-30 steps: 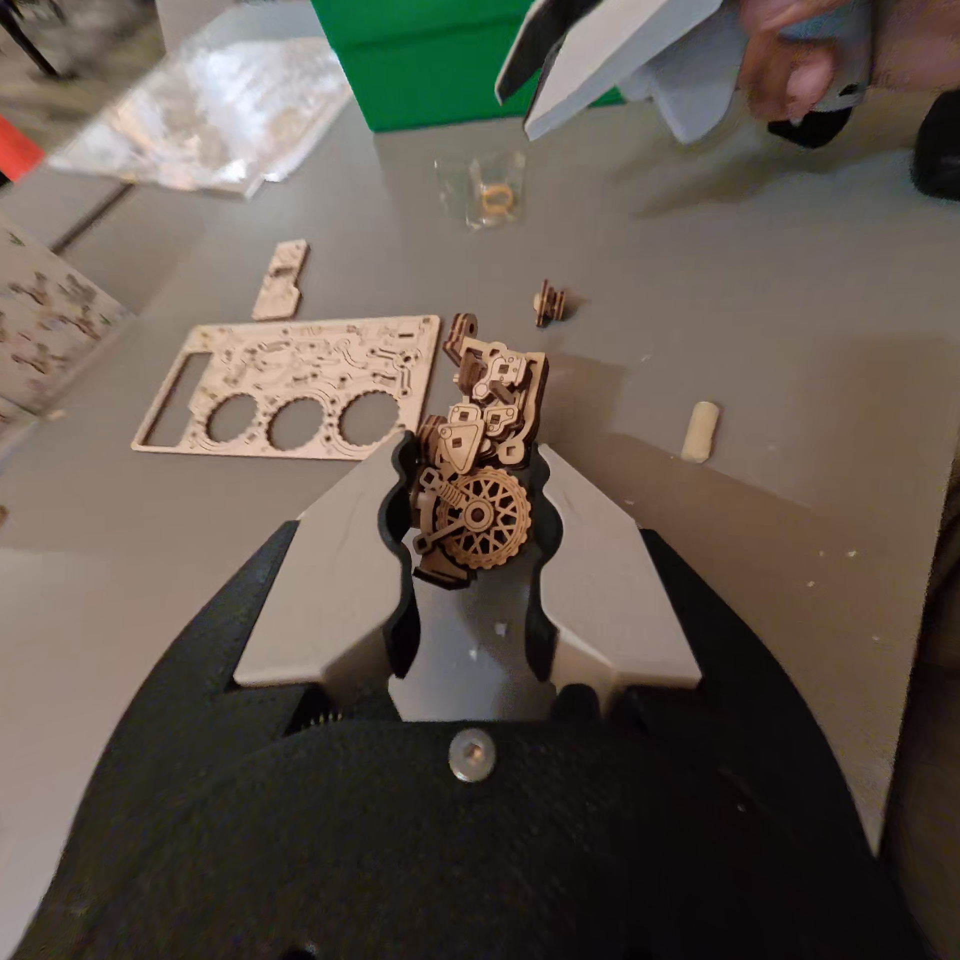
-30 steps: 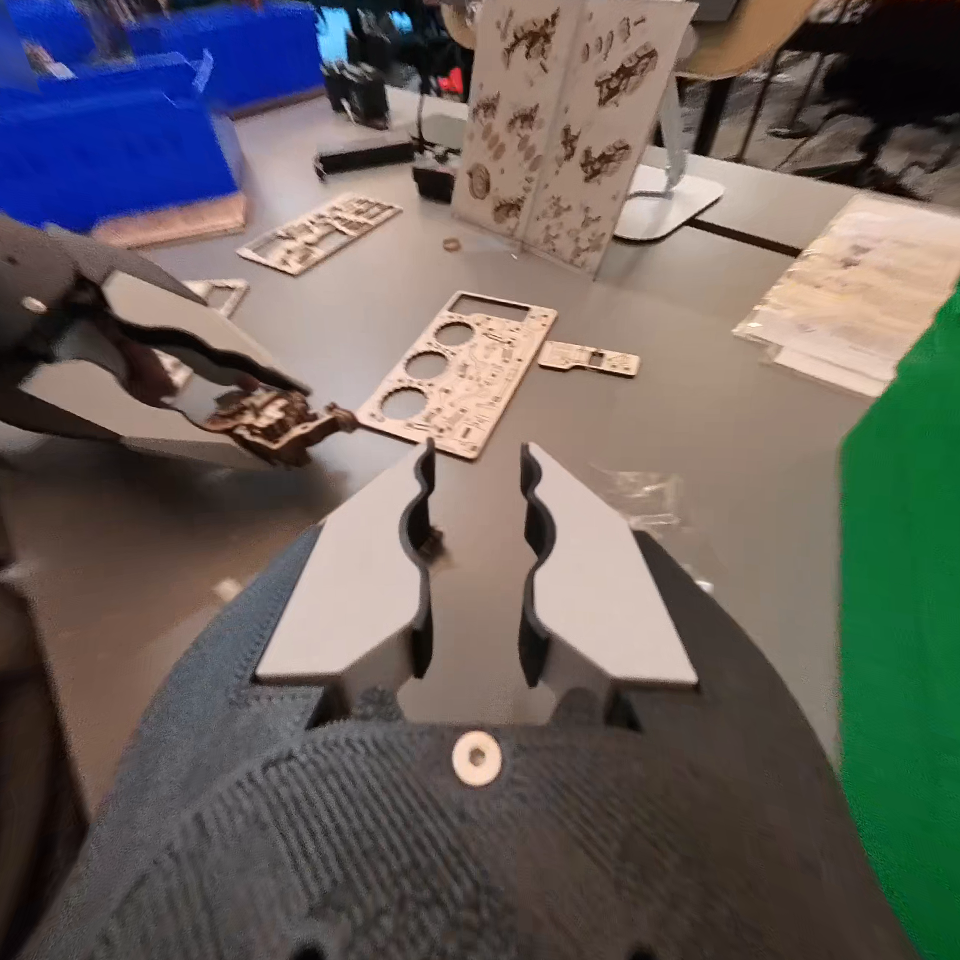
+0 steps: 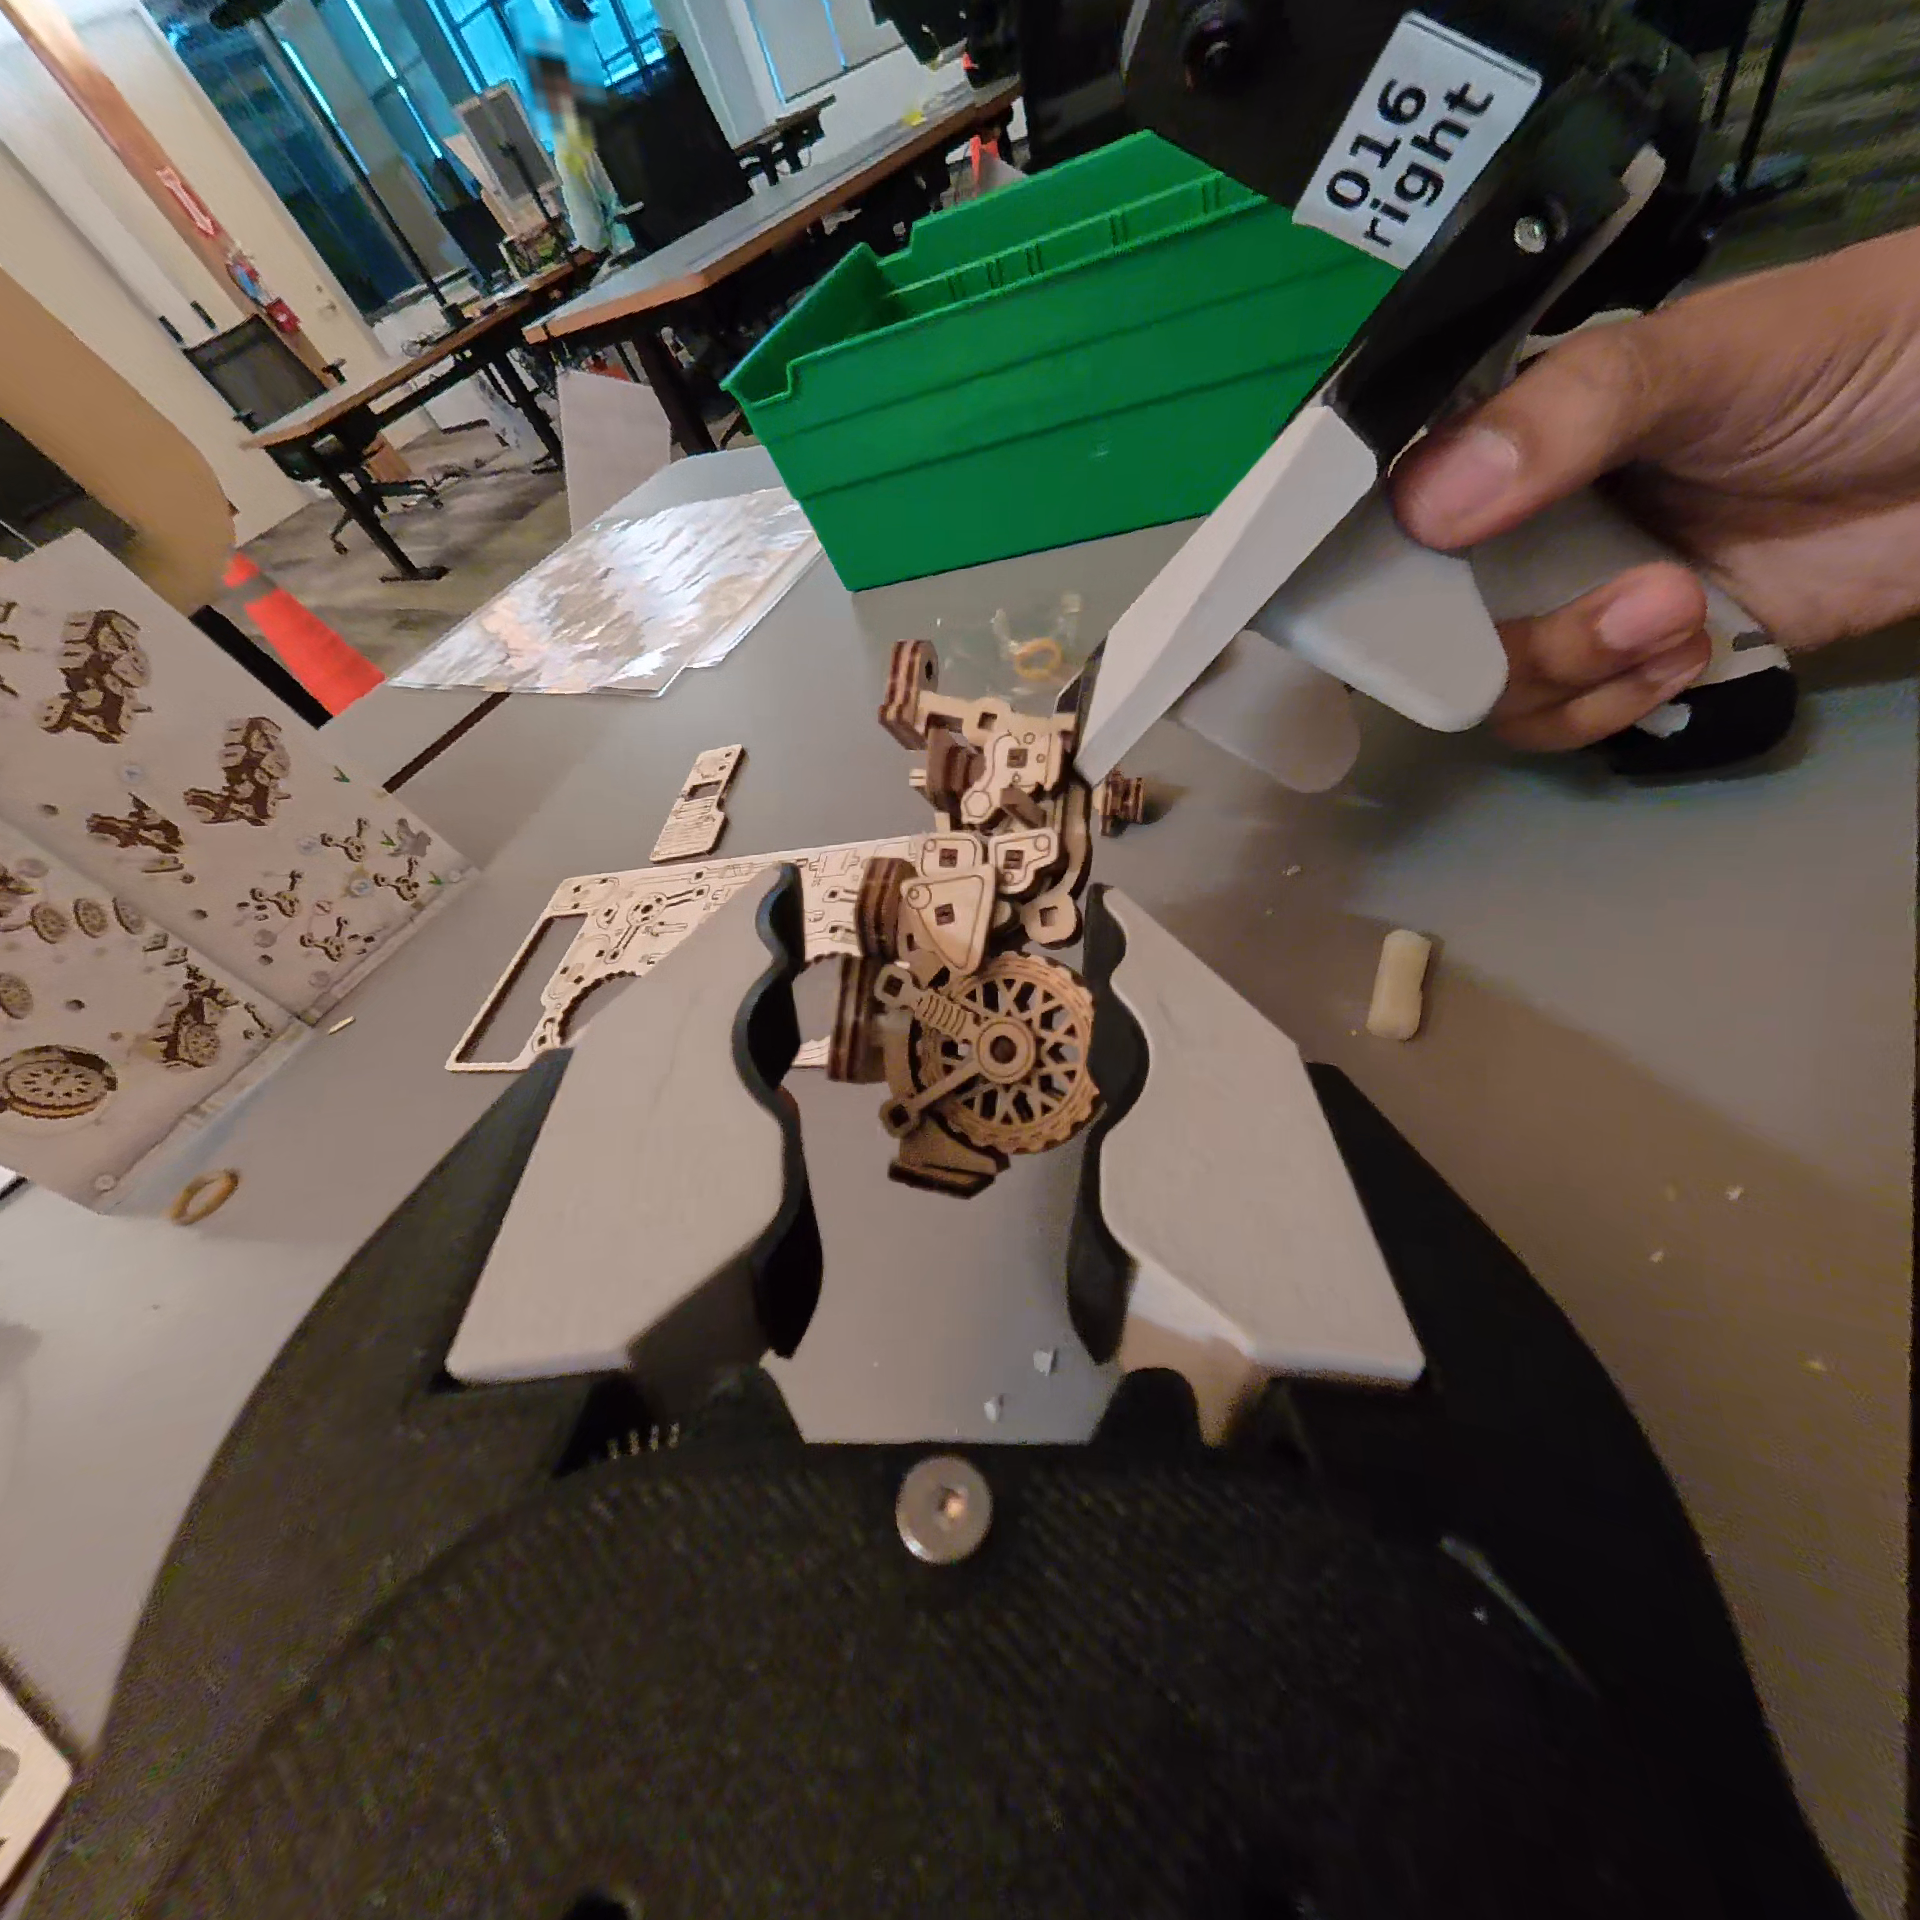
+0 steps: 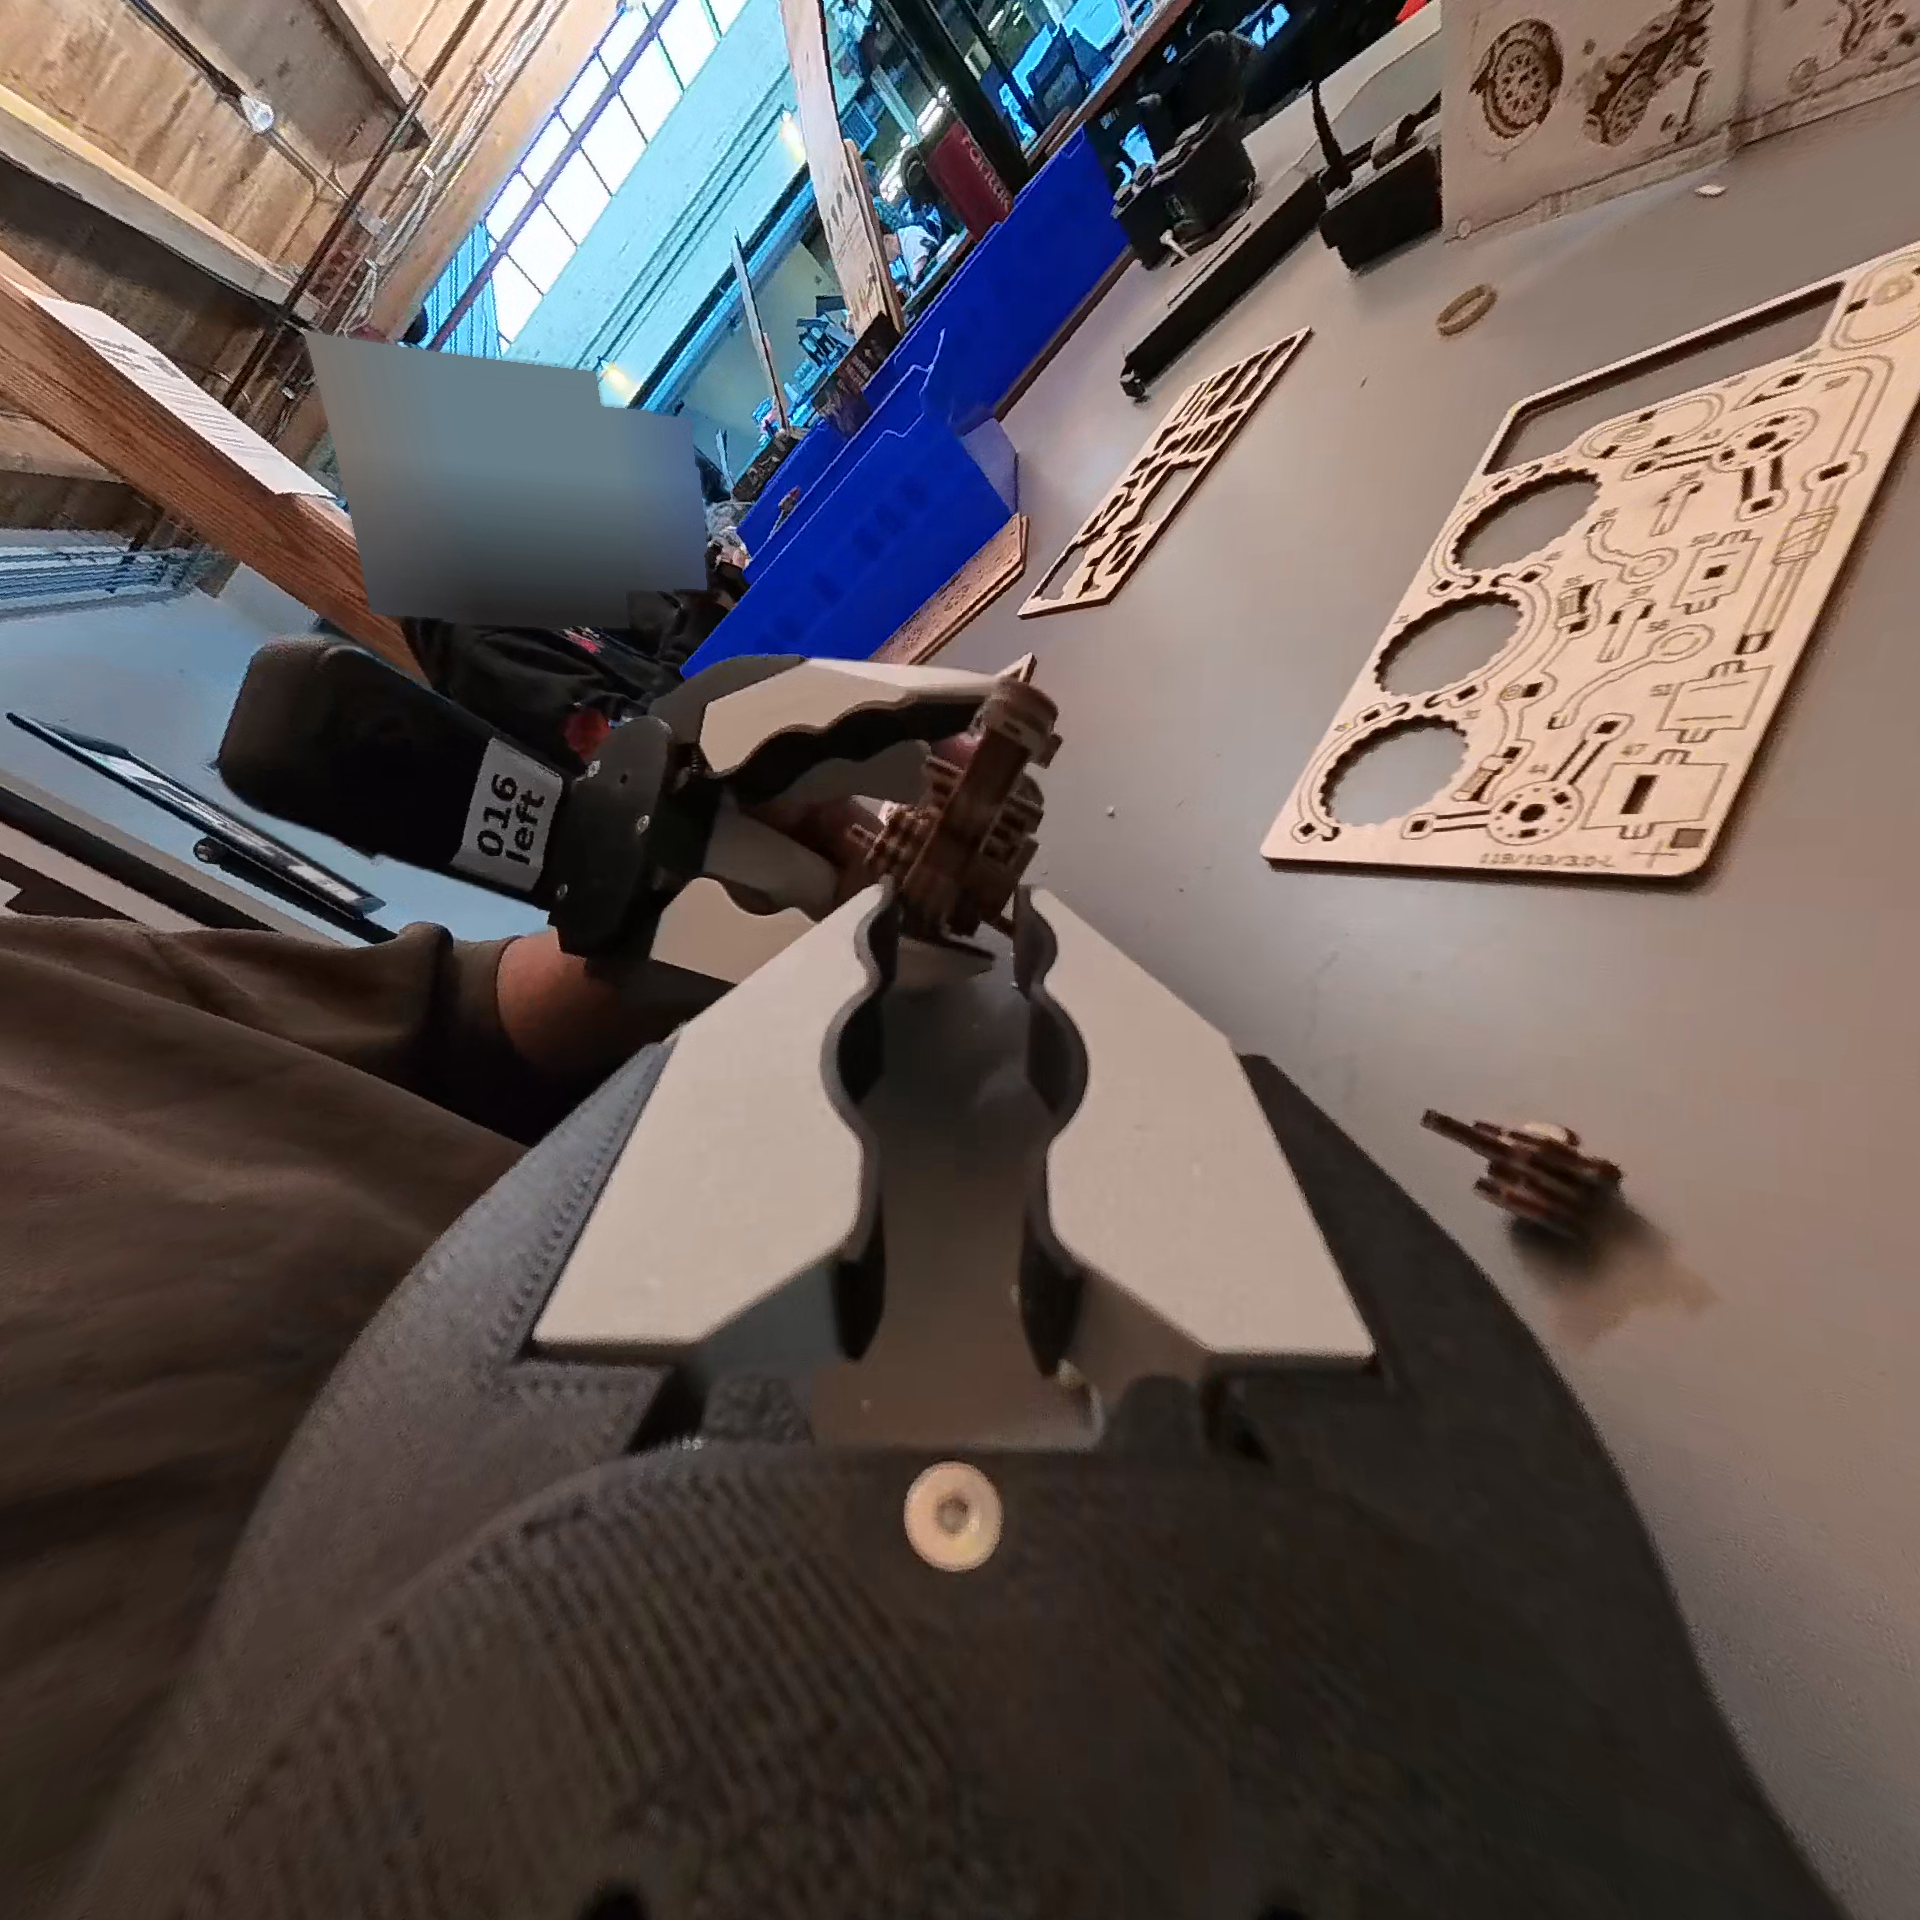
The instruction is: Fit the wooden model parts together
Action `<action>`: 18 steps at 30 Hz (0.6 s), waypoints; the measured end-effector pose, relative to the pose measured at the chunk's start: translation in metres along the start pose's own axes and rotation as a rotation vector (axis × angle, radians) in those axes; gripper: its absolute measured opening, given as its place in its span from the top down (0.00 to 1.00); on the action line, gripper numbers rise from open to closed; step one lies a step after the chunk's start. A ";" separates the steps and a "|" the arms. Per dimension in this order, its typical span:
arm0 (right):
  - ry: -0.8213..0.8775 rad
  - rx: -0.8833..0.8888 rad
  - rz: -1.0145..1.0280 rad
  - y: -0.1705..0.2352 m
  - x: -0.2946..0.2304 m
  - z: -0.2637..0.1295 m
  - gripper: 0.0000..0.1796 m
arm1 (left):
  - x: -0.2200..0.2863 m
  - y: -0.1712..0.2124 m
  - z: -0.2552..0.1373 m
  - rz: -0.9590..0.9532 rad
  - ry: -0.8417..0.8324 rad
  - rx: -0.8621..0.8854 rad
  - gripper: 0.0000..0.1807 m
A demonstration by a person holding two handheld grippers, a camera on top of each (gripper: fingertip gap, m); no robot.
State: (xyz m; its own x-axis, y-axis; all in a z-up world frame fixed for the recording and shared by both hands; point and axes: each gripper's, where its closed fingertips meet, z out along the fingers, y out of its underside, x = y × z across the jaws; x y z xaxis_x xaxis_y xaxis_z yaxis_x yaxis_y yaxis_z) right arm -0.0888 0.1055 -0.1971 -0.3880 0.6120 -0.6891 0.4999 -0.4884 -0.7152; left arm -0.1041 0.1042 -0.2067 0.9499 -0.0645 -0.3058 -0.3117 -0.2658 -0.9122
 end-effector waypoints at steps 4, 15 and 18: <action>-0.005 0.015 -0.007 -0.003 0.001 -0.003 0.89 | -0.001 -0.001 -0.002 -0.093 0.038 0.007 0.65; -0.070 0.027 -0.040 -0.006 -0.008 -0.005 0.90 | 0.018 0.001 -0.006 -0.681 0.434 -0.018 0.58; -0.091 0.010 -0.048 -0.002 -0.013 -0.001 0.90 | 0.033 0.000 -0.006 -0.776 0.549 -0.042 0.60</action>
State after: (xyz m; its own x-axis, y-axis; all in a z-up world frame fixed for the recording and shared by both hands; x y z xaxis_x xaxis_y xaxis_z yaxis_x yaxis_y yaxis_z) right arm -0.0839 0.0999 -0.1866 -0.4803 0.5764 -0.6611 0.4715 -0.4660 -0.7487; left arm -0.0730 0.0968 -0.2150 0.7728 -0.2954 0.5617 0.4012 -0.4584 -0.7931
